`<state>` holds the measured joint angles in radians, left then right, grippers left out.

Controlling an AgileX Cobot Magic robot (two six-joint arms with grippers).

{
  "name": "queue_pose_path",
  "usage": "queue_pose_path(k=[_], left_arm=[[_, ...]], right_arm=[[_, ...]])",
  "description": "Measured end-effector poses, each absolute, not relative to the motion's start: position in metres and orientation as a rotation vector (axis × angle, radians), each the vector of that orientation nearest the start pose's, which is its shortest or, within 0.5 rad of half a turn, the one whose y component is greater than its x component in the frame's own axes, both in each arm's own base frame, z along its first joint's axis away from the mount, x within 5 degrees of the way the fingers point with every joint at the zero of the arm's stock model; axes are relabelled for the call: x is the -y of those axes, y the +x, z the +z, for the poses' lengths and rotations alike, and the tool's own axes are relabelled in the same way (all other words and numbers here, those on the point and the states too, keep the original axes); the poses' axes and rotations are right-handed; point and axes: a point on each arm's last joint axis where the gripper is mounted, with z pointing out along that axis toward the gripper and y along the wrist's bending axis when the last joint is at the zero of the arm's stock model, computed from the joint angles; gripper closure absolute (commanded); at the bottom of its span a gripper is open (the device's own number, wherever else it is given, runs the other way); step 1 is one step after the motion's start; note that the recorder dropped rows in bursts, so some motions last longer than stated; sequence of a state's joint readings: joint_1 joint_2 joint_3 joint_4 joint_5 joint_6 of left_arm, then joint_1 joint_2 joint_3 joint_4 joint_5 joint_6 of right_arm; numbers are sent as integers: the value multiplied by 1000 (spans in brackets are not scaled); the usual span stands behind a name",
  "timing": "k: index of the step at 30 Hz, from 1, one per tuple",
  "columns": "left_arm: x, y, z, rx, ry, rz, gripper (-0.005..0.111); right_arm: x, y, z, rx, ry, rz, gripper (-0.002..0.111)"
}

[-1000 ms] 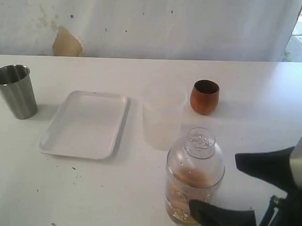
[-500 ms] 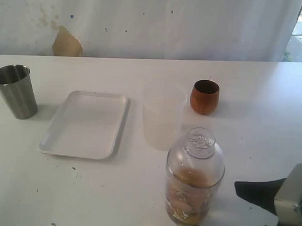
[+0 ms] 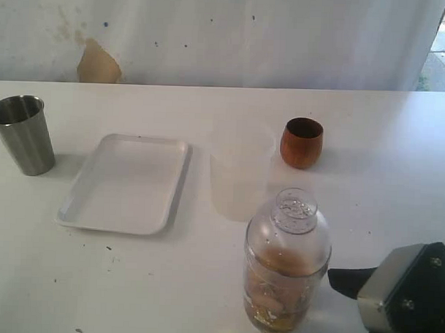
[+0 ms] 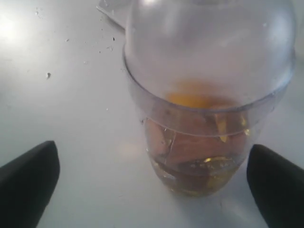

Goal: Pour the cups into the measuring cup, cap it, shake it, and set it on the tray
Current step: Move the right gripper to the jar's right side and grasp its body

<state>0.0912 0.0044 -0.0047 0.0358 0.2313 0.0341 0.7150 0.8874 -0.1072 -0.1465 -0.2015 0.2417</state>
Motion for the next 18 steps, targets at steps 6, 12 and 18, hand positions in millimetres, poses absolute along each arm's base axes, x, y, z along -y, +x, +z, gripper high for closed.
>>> queue_pose_path(k=[6, 12, 18], left_arm=[[-6, 55, 194, -1716, -25, 126, 107], [-6, 55, 194, -1716, -25, 126, 107], [-6, 55, 194, -1716, -25, 126, 107]], right_arm=[[-99, 111, 170, -2021, -682, 500, 3], [-100, 119, 167, -2005, -625, 459, 3], [-98, 124, 171, -1969, -554, 451, 3]])
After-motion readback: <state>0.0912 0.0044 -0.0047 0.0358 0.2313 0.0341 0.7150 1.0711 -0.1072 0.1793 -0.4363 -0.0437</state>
